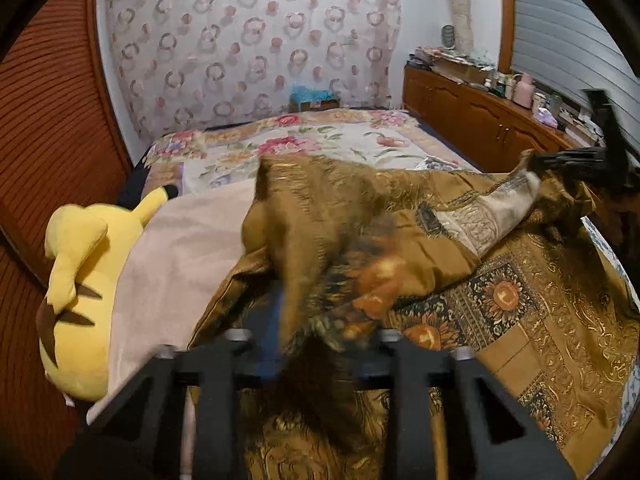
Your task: Fold small clothes
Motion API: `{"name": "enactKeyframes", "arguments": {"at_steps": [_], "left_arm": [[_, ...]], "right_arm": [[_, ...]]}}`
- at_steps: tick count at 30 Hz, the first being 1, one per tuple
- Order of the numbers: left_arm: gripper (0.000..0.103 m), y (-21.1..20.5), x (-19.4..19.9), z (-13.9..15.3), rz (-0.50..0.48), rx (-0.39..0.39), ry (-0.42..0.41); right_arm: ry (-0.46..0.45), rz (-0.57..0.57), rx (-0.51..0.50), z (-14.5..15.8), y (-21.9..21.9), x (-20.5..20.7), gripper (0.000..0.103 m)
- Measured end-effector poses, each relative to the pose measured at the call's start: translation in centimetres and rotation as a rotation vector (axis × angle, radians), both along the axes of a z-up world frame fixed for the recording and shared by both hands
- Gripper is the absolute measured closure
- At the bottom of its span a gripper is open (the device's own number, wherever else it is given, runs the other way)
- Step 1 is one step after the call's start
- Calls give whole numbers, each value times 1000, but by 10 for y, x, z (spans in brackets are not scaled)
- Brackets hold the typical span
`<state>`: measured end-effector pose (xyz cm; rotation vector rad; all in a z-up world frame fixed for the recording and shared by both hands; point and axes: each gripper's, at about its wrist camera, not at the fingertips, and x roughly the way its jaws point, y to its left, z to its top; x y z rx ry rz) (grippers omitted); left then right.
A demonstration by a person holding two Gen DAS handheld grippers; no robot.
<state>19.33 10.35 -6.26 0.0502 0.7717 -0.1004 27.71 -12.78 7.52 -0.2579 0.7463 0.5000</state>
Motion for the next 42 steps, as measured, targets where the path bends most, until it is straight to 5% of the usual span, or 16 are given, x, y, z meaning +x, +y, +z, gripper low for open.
{"name": "enactKeyframes", "arguments": {"at_steps": [2,9,15,23,28,32,42], "left_arm": [[95,4,-6,2,3,-25,-7],[95,8,-40,22,22,-59,-77],[95,8,-69,29,35,-58,-112],[61,9,-109,13,8,-113,-86],[48,15,-132,10,15,-139,-86],[48,21,-147,5,30,-130,-77],[48,45,-181,-20,114,-145,-50]], "right_arm": [[-40,2,27,12,-5,-21,101],[-121,32,106,40,-22,-97,101],[-110,54,140,31,-48,-161,101],[9,47,118,-14,-79,-232,100],[39,22,109,-26,-100,-243,88],[1,-25,114,-16,-122,-253,62],[-8,-210,72,-33,-160,-270,58]]}}
